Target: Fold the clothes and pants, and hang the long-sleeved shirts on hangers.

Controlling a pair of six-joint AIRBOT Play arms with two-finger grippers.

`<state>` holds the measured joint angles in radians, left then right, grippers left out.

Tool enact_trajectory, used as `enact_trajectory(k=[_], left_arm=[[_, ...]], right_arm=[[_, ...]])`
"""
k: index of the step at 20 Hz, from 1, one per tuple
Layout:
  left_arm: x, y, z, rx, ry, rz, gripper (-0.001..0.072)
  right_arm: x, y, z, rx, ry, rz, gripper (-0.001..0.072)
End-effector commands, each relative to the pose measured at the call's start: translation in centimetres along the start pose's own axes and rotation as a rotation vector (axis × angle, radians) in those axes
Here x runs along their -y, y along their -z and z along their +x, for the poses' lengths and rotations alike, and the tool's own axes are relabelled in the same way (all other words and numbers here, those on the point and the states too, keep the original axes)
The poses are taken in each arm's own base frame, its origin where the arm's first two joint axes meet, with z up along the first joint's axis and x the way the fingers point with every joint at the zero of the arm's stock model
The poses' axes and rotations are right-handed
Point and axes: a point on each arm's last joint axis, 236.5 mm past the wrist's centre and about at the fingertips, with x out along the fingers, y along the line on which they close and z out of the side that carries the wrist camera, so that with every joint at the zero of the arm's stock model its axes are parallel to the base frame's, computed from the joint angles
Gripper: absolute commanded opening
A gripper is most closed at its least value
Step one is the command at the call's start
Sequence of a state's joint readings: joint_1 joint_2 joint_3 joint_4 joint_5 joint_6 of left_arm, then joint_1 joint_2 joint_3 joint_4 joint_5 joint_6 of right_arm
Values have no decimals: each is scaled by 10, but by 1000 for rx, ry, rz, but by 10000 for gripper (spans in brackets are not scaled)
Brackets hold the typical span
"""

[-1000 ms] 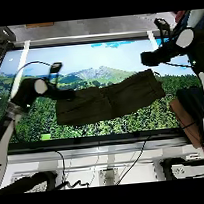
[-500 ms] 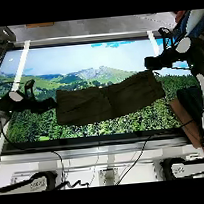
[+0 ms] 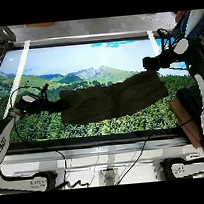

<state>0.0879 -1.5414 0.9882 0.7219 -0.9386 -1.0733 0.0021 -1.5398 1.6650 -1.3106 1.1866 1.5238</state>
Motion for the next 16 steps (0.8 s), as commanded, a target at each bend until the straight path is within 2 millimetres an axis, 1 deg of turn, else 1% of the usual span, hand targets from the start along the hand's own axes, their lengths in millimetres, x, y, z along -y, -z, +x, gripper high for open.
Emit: enact_trajectory(k=[1, 4, 6, 8, 10, 12, 13, 14, 15, 16], left_arm=[[39, -12, -27, 20, 70, 86, 31], [84, -6, -80, -6, 87, 259, 31], [110, -3, -116, 41, 97, 285, 31], [121, 2, -144, 91, 55, 320, 31], [130, 8, -171, 148, 4, 360, 32], [139, 12, -192, 203, -23, 409, 32], [141, 13, -200, 224, -43, 428, 33], [139, 14, -206, 239, -67, 442, 33], [136, 13, -210, 251, -90, 450, 33], [137, 13, -211, 255, -91, 453, 33]], right_arm=[[-17, 4, 7, -11, -50, 3, 23], [-66, 24, 30, -42, -145, -35, 22], [-106, 45, 55, -62, -191, -70, 23], [-150, 77, 85, -89, -224, -92, 23], [-197, 114, 112, -137, -270, -54, 23], [-262, 158, 133, -206, -362, -1, 22], [-294, 178, 138, -228, -417, 17, 22], [-321, 194, 141, -234, -454, 19, 22], [-343, 209, 141, -227, -479, 0, 23], [-355, 218, 140, -220, -488, -33, 23]])
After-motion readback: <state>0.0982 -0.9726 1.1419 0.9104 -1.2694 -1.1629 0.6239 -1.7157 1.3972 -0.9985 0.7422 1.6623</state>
